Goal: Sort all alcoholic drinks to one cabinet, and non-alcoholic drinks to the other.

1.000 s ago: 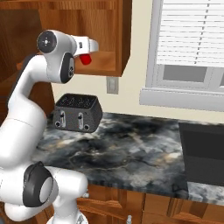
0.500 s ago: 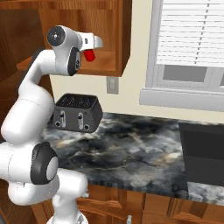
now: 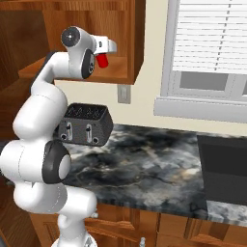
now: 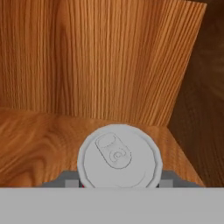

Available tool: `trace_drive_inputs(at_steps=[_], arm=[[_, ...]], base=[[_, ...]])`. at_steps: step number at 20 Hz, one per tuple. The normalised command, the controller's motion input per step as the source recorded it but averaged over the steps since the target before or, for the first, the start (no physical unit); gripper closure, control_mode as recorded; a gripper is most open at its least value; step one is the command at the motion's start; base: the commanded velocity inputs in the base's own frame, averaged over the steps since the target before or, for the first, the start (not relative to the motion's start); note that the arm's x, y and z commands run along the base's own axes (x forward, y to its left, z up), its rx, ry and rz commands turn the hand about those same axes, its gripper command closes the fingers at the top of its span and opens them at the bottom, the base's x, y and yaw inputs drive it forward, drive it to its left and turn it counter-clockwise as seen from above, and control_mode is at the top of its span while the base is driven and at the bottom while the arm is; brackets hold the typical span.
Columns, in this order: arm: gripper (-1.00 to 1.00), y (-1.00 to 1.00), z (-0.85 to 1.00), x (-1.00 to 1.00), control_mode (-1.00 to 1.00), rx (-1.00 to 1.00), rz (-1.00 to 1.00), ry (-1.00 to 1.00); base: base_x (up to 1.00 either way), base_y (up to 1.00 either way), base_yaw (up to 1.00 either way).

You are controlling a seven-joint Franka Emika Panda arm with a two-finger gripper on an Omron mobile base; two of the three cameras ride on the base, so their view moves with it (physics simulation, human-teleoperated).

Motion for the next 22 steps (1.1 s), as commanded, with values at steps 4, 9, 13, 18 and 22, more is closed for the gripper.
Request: trace_drive_inputs(at_steps=[4,9,13,18,22], arm=[[1.0,0.0,-0.17,0.41,-1.0,0.0,0.0,0.03],[1.0,0.0,-0.14,0.39,-1.0,0.0,0.0,0.02],[1.0,0.0,-0.14,0.35,-1.0,0.0,0.0,0.0],[1.0,-0.05,-0.21,0.21,-1.0,0.0,0.0,0.0],[1.0,-0.03,-0.25,0.09,-1.0,0.01,0.0,0.0]], base=[[0.0,0.0,0.0],[0.0,0.0,0.0],[0.0,0.0,0.0],[0.0,0.0,0.0],[0.0,0.0,0.0]])
